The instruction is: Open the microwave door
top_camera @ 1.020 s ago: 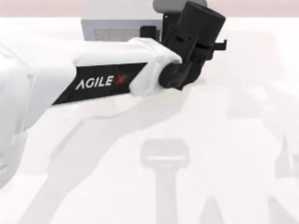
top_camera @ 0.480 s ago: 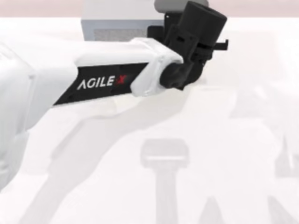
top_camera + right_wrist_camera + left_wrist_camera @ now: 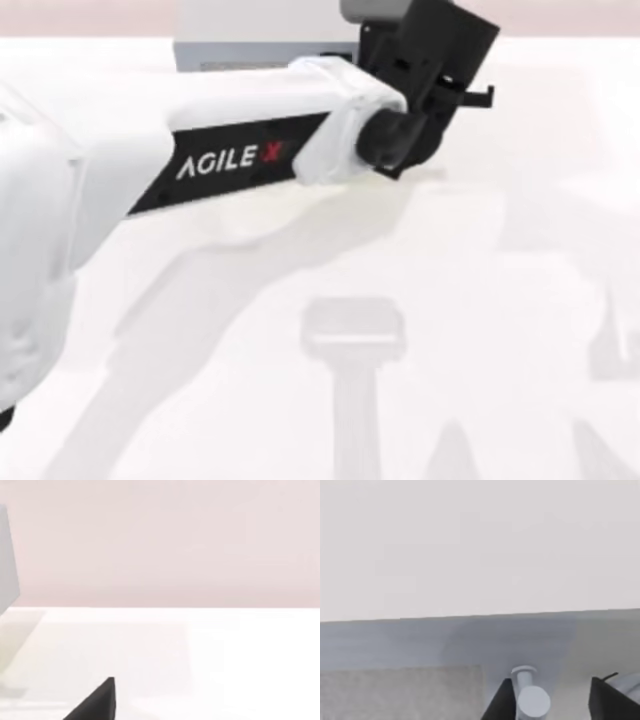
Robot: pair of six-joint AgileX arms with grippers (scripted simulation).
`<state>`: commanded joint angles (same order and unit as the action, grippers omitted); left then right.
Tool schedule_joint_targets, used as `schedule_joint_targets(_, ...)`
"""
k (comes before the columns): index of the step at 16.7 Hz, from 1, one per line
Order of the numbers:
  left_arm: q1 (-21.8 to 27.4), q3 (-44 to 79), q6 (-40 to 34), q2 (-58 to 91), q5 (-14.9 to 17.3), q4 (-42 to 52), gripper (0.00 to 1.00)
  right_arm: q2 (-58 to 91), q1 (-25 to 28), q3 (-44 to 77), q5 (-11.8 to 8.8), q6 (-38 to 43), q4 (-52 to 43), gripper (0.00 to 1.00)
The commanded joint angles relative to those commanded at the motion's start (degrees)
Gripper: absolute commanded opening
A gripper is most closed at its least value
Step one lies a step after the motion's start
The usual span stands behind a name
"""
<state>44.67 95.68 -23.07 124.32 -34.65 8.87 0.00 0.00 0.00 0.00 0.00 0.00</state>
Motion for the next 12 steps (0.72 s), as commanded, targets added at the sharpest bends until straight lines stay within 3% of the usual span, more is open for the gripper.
schedule_joint_targets(9, -3.51, 26.85, -9.22, 8.10, 10.92, 39.97, 0.00, 0.00, 0.00, 0.00, 0.00, 0.00, 0.00, 1.00)
schedule_joint_targets(12, -4.67, 33.23, -11.48, 9.86, 14.19, 49.49, 0.00, 0.00, 0.00, 0.00, 0.00, 0.00, 0.00, 1.00)
